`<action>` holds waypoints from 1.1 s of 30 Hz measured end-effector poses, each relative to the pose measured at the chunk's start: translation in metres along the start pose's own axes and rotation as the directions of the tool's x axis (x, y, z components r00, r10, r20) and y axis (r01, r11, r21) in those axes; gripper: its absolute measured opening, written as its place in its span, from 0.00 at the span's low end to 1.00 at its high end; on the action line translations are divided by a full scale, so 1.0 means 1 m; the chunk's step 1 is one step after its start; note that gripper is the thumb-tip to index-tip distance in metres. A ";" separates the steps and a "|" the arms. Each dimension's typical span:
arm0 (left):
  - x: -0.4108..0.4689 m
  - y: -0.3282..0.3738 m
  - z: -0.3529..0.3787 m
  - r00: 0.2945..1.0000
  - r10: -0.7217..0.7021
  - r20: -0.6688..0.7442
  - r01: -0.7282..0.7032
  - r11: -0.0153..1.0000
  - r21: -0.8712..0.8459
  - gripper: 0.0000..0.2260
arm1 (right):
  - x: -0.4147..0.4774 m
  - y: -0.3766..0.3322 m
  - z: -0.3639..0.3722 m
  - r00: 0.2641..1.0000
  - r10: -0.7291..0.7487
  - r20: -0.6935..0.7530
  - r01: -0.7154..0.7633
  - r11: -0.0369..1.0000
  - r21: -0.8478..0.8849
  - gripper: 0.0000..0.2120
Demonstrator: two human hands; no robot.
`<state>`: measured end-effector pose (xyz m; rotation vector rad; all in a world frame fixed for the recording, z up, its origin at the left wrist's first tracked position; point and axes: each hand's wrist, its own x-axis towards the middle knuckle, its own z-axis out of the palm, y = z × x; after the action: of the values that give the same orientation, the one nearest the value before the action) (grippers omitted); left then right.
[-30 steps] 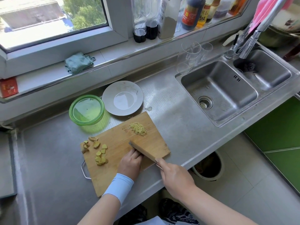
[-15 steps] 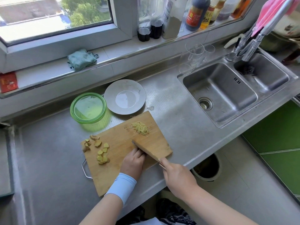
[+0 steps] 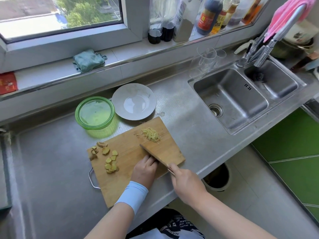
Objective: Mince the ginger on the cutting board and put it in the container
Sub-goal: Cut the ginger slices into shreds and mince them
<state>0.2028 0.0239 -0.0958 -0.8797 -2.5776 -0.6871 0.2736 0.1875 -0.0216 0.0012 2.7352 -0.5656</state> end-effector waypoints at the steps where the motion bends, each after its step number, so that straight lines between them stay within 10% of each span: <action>1: -0.001 0.000 0.001 1.000 -0.003 0.003 0.003 1.000 -0.003 0.11 | 0.005 -0.002 0.001 1.000 -0.005 0.002 0.005 1.000 -0.002 0.09; 33: -0.007 0.006 0.005 0.998 -0.062 0.022 0.062 0.997 0.037 0.11 | 0.016 0.009 -0.007 0.994 -0.077 0.080 0.075 0.997 0.017 0.07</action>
<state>0.2115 0.0273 -0.1011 -0.8043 -2.6391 -0.6493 0.2571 0.1978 -0.0244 -0.1200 2.6623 -0.5929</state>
